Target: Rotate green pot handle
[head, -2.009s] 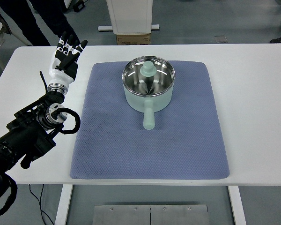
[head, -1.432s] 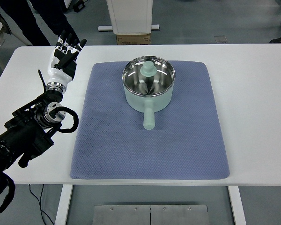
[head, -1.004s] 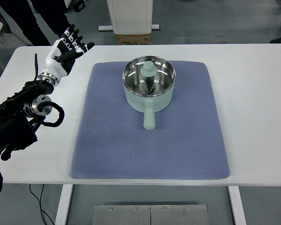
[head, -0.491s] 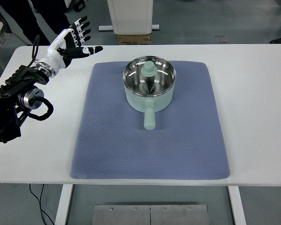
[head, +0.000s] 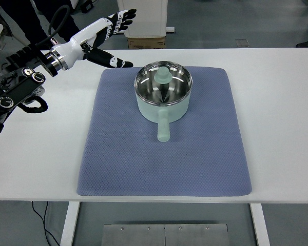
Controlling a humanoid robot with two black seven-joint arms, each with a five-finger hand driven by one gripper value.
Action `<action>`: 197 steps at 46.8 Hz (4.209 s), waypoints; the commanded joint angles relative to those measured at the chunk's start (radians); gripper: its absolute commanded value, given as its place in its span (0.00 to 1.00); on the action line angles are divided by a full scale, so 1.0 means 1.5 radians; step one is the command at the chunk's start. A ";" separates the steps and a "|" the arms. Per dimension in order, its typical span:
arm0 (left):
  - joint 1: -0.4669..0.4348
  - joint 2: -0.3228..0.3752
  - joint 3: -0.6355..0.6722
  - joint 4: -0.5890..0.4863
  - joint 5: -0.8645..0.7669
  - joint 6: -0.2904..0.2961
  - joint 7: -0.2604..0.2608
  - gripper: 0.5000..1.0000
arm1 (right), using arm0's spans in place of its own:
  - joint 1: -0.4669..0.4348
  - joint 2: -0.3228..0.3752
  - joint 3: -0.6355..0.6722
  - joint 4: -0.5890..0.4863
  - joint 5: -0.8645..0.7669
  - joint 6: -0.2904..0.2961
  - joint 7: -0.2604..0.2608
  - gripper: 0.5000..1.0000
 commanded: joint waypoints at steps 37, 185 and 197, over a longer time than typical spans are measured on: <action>-0.112 0.075 0.042 -0.095 0.302 0.005 -0.023 1.00 | 0.000 0.000 0.000 0.000 0.000 0.000 0.000 1.00; -0.185 -0.068 0.329 -0.254 0.647 -0.072 -0.023 1.00 | 0.000 0.000 0.000 0.000 0.000 0.000 0.000 1.00; -0.195 -0.061 0.329 -0.254 0.648 -0.073 -0.023 1.00 | 0.000 0.000 0.000 0.000 0.000 0.000 0.000 1.00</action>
